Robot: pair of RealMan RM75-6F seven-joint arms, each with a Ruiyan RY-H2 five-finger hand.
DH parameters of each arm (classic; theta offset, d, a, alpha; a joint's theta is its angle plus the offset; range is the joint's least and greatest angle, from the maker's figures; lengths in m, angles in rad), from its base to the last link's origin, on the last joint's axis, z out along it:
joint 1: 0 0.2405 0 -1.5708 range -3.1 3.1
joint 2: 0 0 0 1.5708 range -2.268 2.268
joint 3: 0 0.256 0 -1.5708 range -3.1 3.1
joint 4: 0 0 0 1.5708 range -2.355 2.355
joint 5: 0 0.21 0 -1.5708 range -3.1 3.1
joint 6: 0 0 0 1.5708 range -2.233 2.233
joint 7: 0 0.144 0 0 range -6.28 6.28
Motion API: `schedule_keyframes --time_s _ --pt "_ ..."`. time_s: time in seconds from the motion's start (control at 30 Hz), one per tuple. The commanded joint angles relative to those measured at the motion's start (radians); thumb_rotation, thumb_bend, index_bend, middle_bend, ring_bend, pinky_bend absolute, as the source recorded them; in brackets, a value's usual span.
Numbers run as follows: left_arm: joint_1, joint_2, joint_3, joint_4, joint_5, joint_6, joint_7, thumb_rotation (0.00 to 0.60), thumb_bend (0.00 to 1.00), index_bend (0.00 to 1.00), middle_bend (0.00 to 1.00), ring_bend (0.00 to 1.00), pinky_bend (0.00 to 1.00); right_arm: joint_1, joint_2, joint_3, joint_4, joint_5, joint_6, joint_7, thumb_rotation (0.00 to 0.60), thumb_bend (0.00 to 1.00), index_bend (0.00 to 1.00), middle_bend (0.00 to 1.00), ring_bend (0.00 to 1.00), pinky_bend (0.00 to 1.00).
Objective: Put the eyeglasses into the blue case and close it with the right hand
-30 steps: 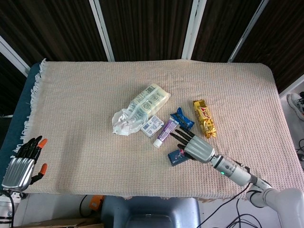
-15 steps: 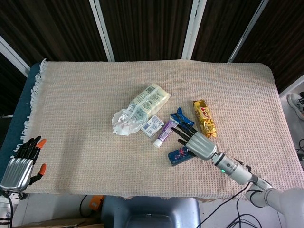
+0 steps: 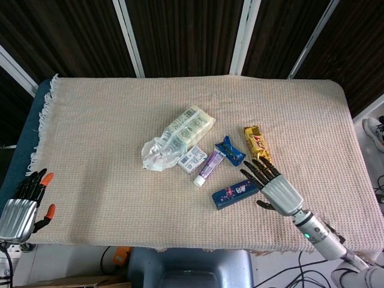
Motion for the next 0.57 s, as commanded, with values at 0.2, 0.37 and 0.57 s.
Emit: schedule_keyframes --time_s 0.2,0.37,0.57 --pt "0.010 -0.022 0.002 0.015 0.008 0.018 0.042 0.600 0.42 0.00 0.00 0.00 0.12 -0.315 0.204 -0.051 -0.214 0.241 0.195 -0.112 0.600 0.25 0.05 0.00 0.00 0.00" --pt "0.008 -0.028 -0.005 -0.012 -0.031 -0.014 0.112 0.600 0.42 0.00 0.00 0.00 0.12 -0.339 0.260 -0.011 -0.284 0.308 0.159 -0.071 0.600 0.25 0.03 0.00 0.00 0.00" --pt "0.001 -0.026 -0.007 -0.022 -0.041 -0.033 0.124 0.600 0.42 0.00 0.00 0.00 0.12 -0.352 0.262 0.017 -0.275 0.307 0.136 -0.080 0.600 0.25 0.02 0.00 0.00 0.00"
